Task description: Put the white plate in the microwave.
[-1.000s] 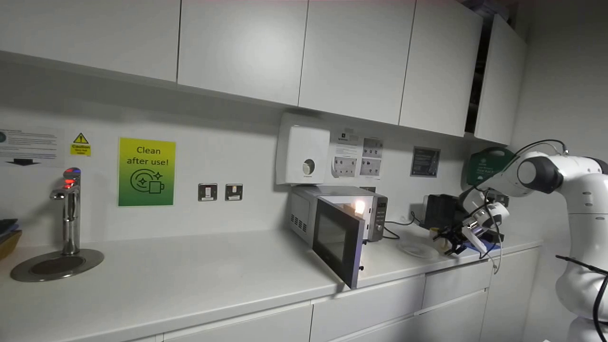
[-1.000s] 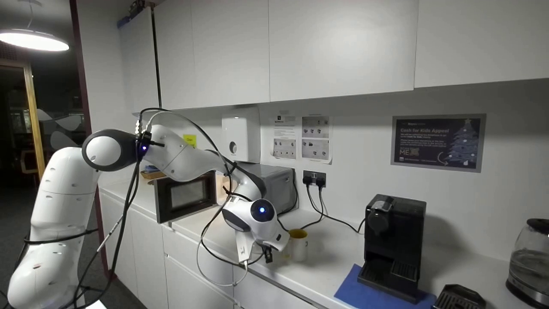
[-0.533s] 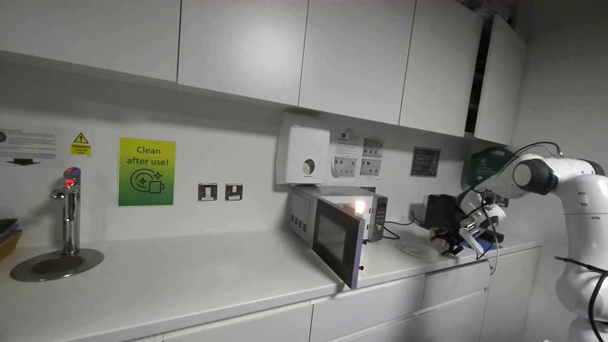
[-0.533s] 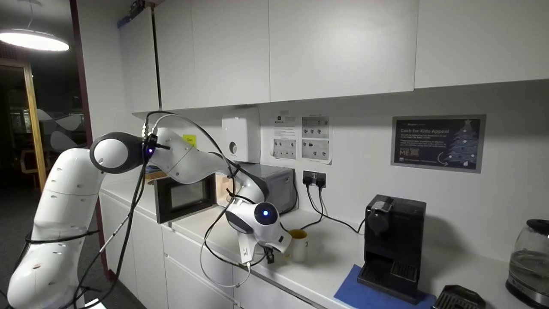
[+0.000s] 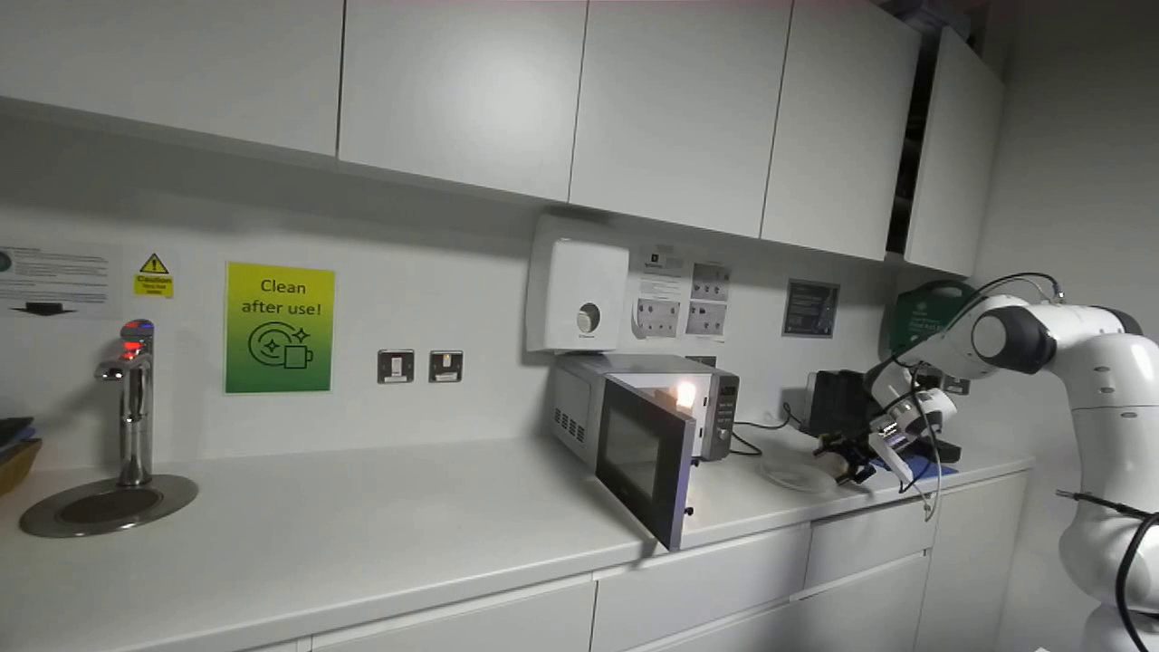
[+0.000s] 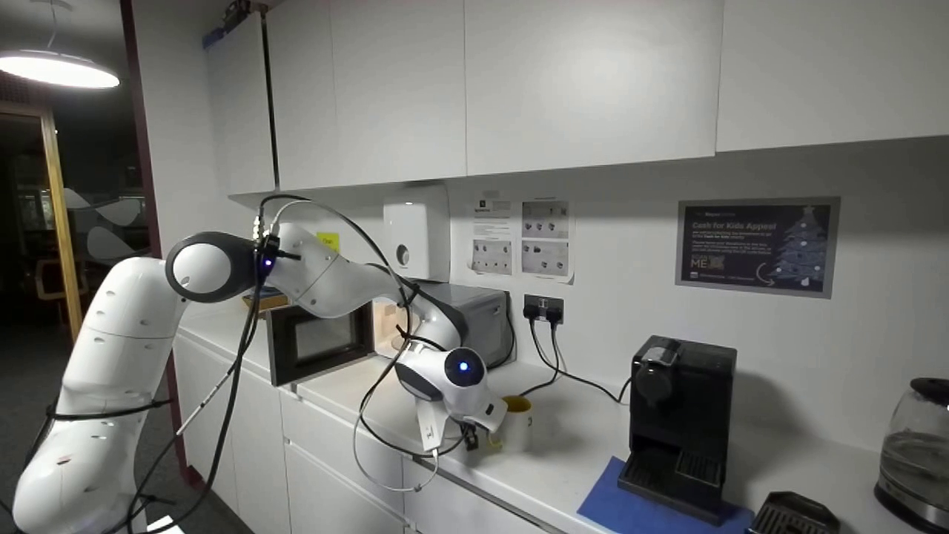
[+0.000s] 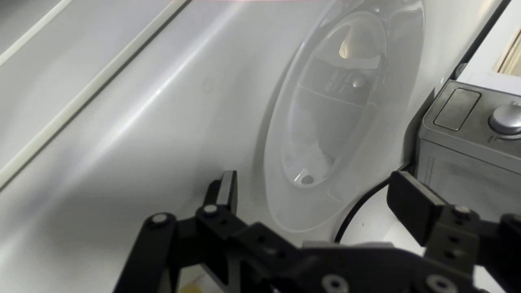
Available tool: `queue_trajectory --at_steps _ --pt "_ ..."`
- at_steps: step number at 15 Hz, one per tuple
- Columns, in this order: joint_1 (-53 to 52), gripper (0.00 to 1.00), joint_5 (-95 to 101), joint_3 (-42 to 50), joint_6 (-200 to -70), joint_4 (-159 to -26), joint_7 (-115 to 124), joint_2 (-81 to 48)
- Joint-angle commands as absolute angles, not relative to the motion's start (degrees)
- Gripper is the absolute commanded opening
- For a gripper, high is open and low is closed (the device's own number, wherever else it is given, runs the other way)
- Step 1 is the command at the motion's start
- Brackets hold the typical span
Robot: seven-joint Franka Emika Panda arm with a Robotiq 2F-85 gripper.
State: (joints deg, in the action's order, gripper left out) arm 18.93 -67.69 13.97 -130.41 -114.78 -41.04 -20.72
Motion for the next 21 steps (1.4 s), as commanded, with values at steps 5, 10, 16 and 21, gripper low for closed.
queue_trajectory --at_steps 5,10,16,21 --pt "20.26 1.0 -69.18 12.12 -127.34 -111.3 -42.38 -23.09" --pt "20.34 0.68 -68.89 11.87 -126.2 -110.76 -42.23 -23.52" --pt "20.43 0.19 -68.61 11.98 -125.44 -110.6 -41.89 -23.96" --pt "20.58 0.0 -68.57 11.99 -125.07 -110.59 -41.86 -24.11"
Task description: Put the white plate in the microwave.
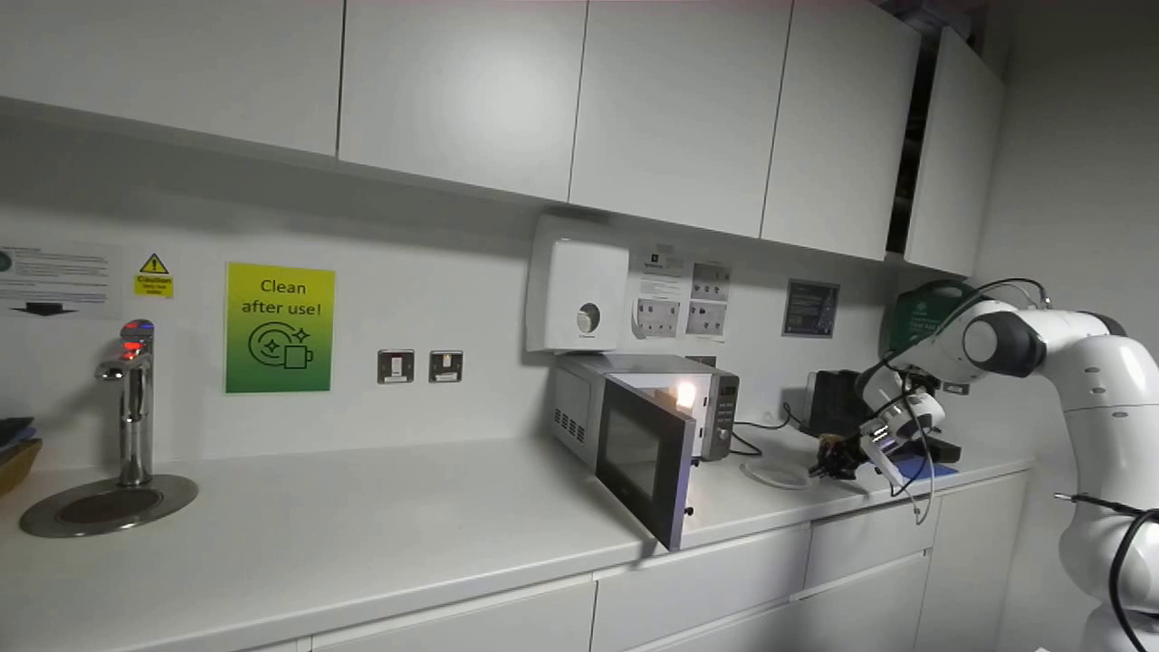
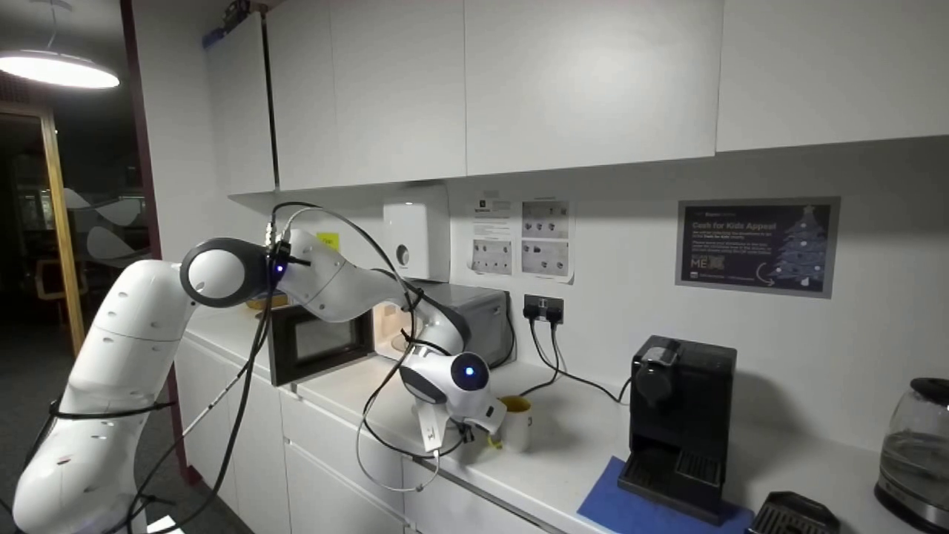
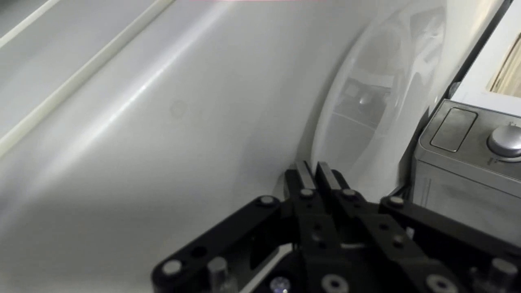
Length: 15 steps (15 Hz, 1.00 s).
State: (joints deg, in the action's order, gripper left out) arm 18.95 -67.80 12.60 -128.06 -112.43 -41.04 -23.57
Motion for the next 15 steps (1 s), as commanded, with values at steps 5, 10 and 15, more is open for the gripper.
queue_trajectory --at_steps 5,10,15 --pt "20.42 0.01 -68.63 12.11 -123.45 -110.3 -41.82 -22.81" --pt "19.88 0.01 -69.03 11.53 -123.23 -112.09 -42.49 -20.45" --pt "18.7 0.01 -69.68 10.2 -123.83 -113.99 -42.2 -18.14"
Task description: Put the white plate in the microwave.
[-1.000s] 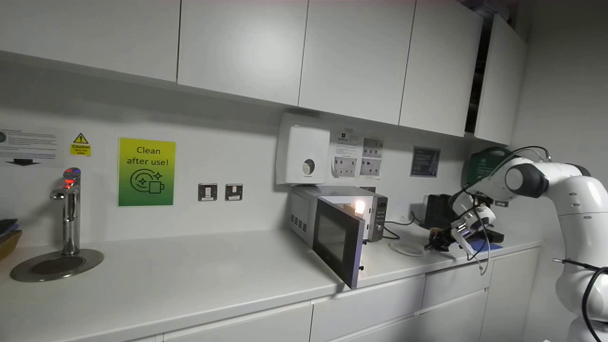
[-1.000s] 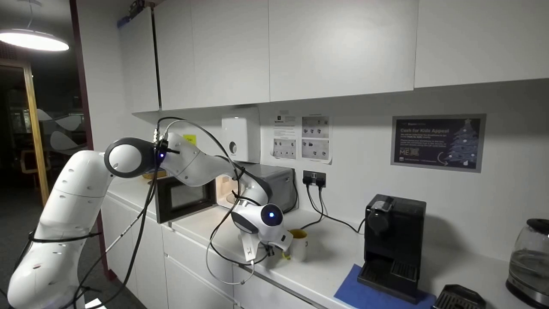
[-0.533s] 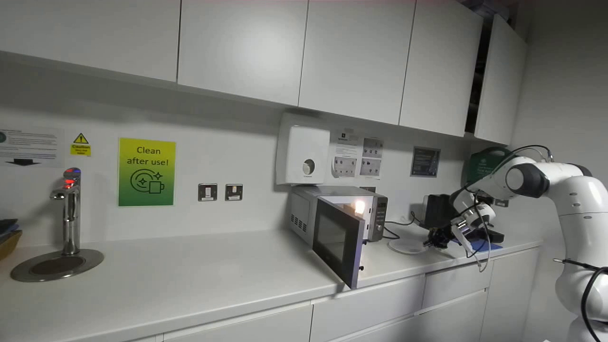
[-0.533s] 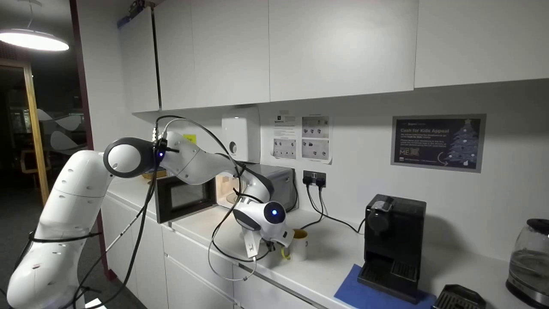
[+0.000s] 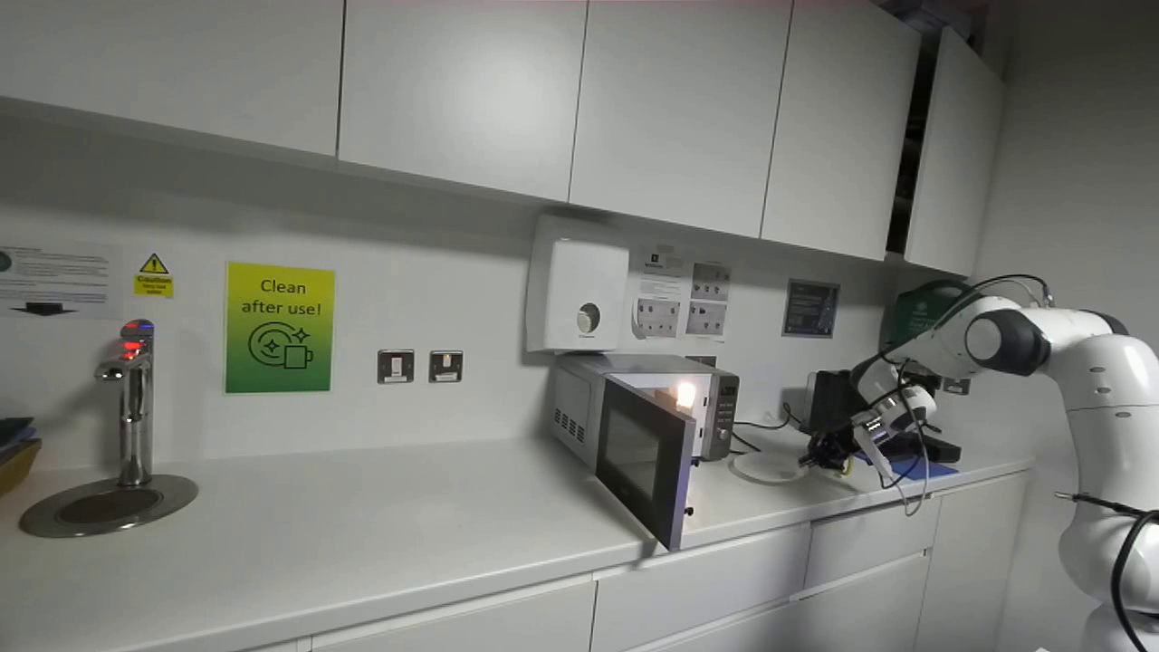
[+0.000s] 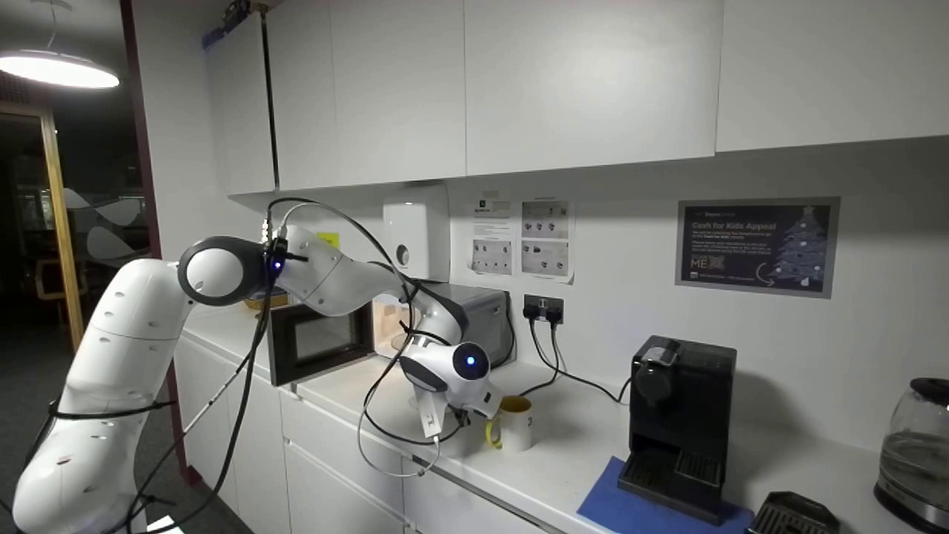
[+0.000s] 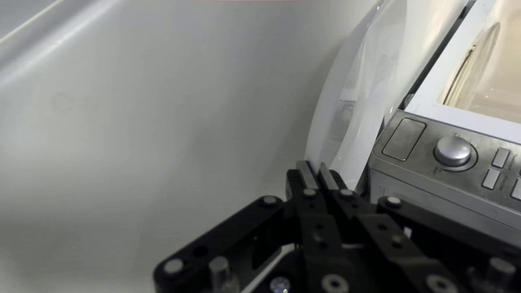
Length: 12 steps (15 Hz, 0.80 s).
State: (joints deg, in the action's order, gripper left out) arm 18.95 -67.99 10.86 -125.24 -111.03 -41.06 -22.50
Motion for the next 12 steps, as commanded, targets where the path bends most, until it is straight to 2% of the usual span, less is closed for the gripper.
queue_trajectory --at_steps 1,12 --pt "18.28 0.01 -69.79 9.95 -123.99 -114.61 -41.91 -17.3" --pt "12.45 0.01 -70.04 7.7 -125.26 -121.44 -41.42 -9.55"
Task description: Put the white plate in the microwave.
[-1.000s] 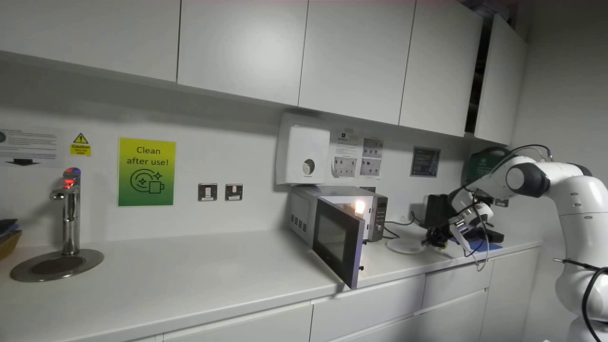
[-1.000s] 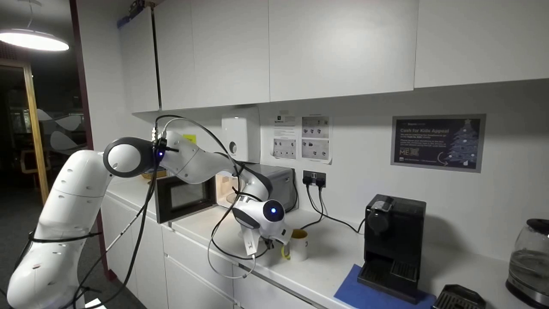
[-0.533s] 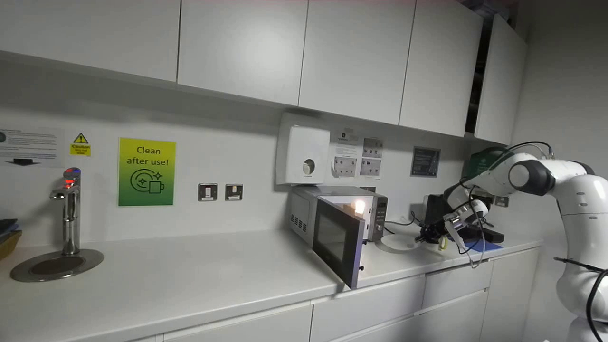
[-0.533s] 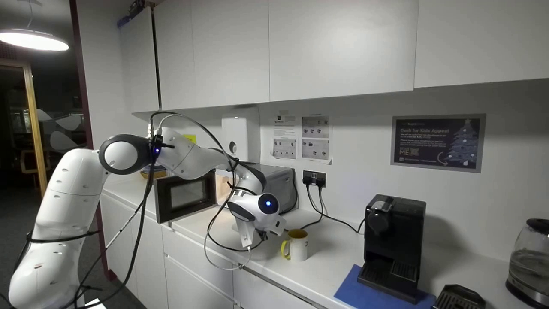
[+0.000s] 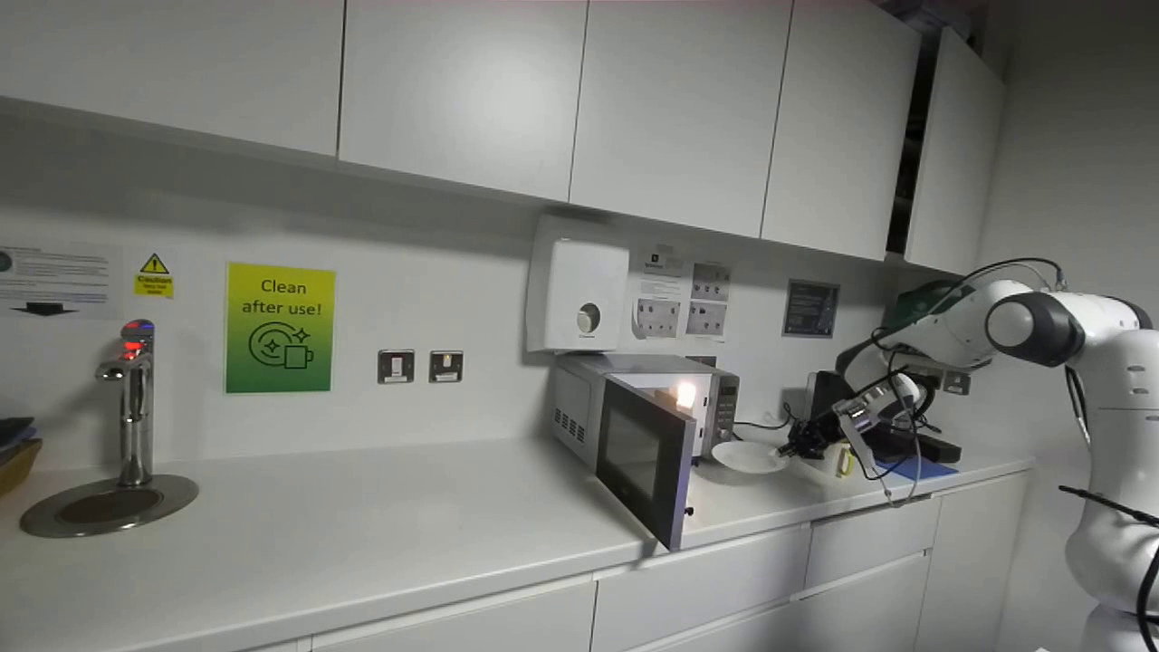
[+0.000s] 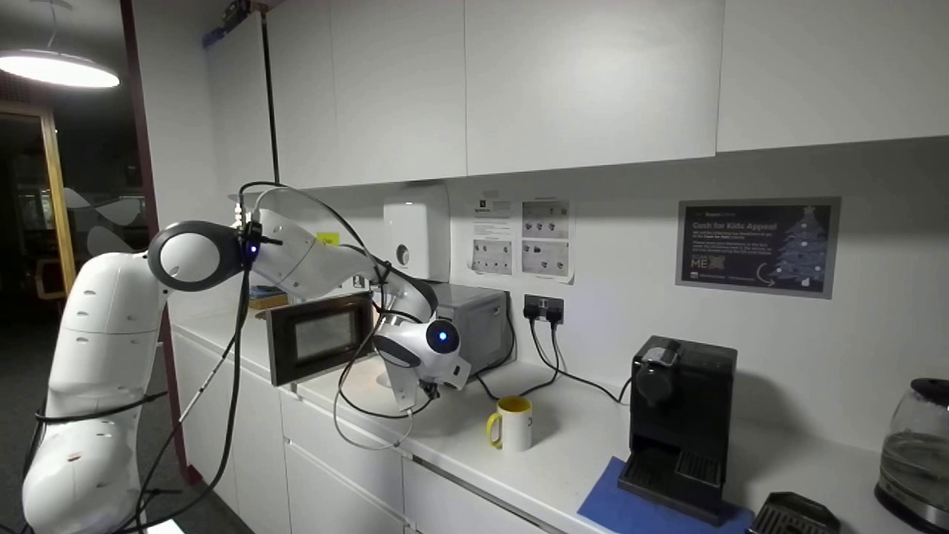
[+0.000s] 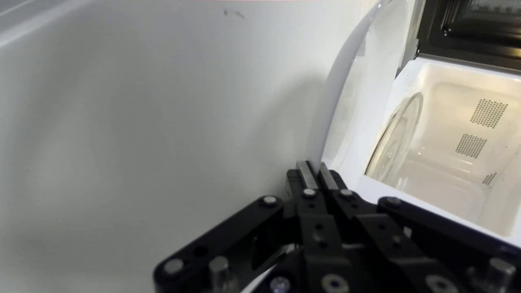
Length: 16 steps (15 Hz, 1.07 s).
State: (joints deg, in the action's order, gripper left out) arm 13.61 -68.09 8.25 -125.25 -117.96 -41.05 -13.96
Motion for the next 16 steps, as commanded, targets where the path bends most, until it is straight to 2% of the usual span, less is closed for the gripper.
queue_trajectory --at_steps 1,16 --pt "11.89 0.01 -70.21 7.51 -125.44 -121.65 -41.39 -9.24" --pt "3.14 0.01 -82.25 1.59 -145.71 -118.82 -44.14 -11.51"
